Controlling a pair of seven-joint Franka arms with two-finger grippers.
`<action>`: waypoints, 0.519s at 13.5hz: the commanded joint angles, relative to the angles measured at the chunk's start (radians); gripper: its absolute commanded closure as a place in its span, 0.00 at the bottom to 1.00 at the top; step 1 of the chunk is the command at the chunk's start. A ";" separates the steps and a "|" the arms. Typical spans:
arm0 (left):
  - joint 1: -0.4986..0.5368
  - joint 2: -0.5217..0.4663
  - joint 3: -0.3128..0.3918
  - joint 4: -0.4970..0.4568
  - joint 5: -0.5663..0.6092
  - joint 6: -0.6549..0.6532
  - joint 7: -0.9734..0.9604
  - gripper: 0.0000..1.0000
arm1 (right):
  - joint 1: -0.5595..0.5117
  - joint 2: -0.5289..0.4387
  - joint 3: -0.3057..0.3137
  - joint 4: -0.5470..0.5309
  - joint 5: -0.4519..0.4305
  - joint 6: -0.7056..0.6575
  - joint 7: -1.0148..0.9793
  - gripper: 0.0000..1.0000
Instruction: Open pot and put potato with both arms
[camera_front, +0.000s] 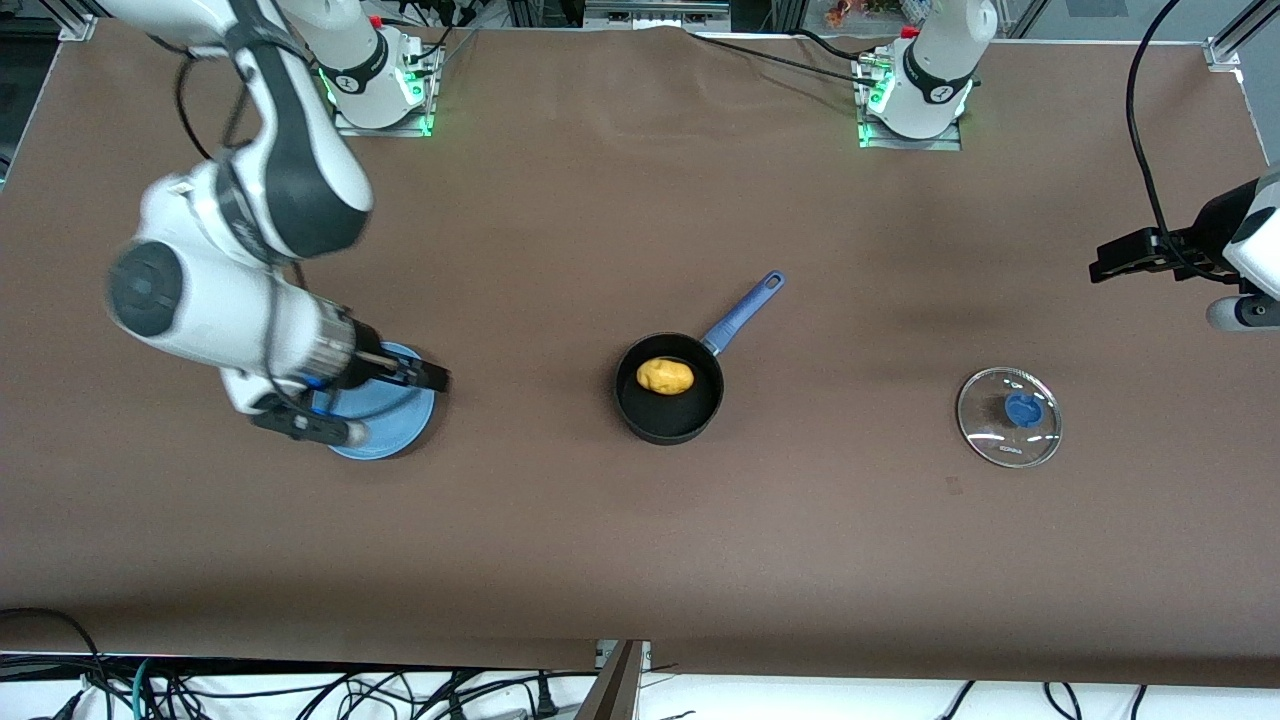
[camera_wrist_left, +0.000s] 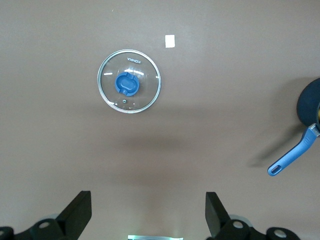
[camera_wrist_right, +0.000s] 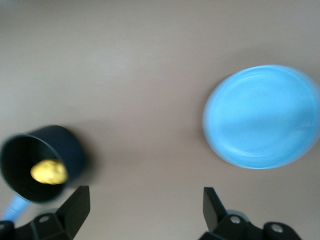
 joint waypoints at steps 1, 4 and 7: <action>-0.003 0.019 0.000 0.043 -0.012 -0.017 -0.009 0.00 | 0.011 -0.277 -0.142 -0.246 -0.005 -0.083 -0.192 0.00; -0.005 0.022 0.000 0.045 -0.009 -0.017 -0.008 0.00 | 0.011 -0.400 -0.176 -0.243 -0.114 -0.210 -0.200 0.00; -0.008 0.027 0.000 0.045 -0.013 -0.017 -0.014 0.00 | 0.011 -0.456 -0.173 -0.224 -0.203 -0.256 -0.241 0.00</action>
